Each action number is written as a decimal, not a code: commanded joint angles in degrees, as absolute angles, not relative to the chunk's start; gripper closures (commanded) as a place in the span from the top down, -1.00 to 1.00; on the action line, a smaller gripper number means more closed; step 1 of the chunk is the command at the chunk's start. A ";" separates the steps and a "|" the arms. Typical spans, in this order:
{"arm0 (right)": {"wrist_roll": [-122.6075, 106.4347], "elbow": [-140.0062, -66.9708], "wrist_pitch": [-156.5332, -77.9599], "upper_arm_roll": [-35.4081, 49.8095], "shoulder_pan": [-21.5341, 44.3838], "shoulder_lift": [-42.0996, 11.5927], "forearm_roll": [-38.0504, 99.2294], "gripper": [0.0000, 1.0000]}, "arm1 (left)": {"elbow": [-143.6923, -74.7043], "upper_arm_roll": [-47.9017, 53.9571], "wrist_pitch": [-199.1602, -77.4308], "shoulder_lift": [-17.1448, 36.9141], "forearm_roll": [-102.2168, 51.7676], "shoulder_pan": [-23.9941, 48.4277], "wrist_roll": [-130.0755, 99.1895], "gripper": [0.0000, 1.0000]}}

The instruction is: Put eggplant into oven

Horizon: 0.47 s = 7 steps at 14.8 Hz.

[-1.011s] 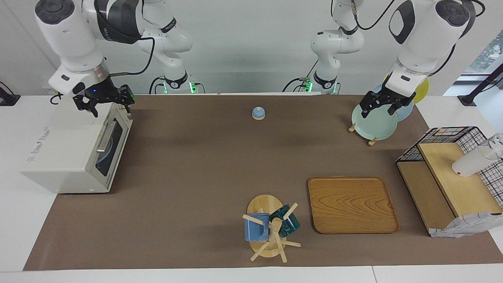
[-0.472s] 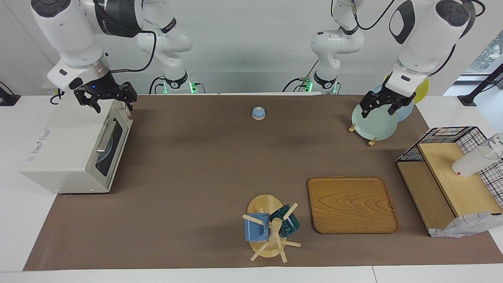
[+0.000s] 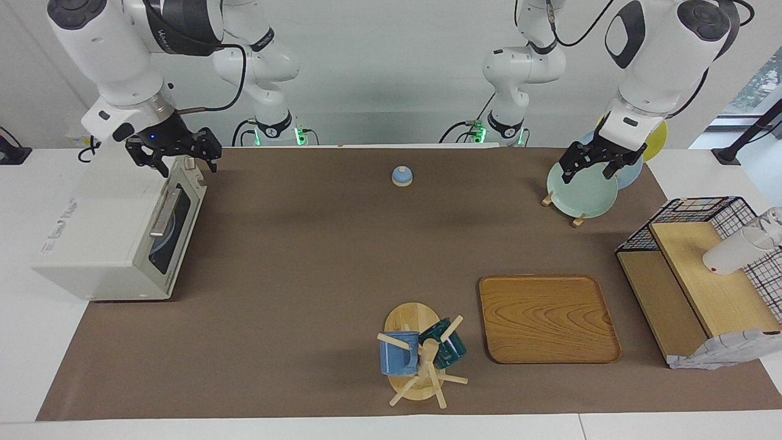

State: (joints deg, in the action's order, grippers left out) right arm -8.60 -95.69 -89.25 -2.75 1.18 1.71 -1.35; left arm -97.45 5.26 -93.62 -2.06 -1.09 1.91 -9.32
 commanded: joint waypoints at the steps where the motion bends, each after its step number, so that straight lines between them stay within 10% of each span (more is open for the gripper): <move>1: -7.73 -93.95 -88.41 -2.64 0.88 0.88 -0.26 1.00 | -96.86 5.62 -93.16 -2.11 -1.93 1.14 -8.79 1.00; 7: -7.74 -93.87 -87.98 -2.64 0.79 0.70 -0.44 1.00 | -96.86 5.62 -93.16 -2.11 -1.93 1.14 -8.79 1.00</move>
